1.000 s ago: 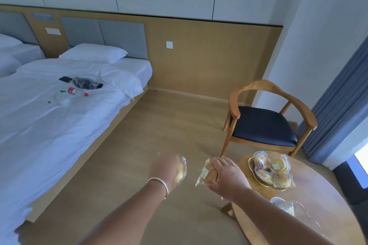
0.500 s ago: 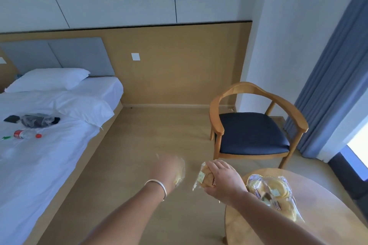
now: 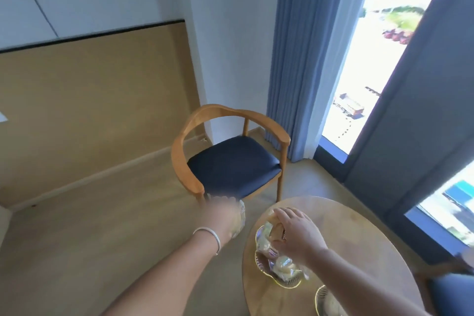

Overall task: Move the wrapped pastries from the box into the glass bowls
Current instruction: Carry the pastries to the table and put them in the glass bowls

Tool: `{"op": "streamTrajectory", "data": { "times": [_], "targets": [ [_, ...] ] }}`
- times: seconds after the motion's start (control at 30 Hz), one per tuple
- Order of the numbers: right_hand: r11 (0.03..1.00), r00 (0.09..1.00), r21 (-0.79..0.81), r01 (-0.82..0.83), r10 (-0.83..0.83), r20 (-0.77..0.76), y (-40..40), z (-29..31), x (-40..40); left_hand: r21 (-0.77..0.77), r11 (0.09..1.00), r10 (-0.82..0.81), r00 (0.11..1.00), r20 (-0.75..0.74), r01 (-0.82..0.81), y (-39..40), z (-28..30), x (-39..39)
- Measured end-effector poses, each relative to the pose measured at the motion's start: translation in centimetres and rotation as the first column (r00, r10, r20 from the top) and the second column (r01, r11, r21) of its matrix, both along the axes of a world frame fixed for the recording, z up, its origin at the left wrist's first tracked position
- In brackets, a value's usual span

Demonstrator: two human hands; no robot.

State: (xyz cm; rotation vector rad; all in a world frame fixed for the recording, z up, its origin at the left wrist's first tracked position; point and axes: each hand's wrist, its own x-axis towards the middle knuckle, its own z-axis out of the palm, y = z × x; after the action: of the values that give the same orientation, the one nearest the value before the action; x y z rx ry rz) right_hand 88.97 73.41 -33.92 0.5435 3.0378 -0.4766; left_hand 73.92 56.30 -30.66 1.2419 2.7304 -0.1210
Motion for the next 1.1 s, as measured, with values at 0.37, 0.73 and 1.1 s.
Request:
{"op": "streamTrajectory", "data": {
  "times": [0.37,0.73,1.1],
  "targets": [
    [0.839,0.841,0.074,0.539,-0.540,0.000,5.8,3.1,12.4,0.056,0.809,-0.581,0.811,-0.074,0.585,17.7,1.0,4.7],
    [0.618,0.620,0.088,0.781,-0.785,0.007,4.1,2.8,22.8,0.064,0.587,-0.809,0.586,0.033,0.807,22.8,-2.0,14.3],
    [0.619,0.615,0.023,0.785,-0.783,0.092,3.9,-2.5,22.9,-0.065,0.567,-0.814,0.570,0.112,0.821,23.3,-7.3,15.8]
  ]
}}
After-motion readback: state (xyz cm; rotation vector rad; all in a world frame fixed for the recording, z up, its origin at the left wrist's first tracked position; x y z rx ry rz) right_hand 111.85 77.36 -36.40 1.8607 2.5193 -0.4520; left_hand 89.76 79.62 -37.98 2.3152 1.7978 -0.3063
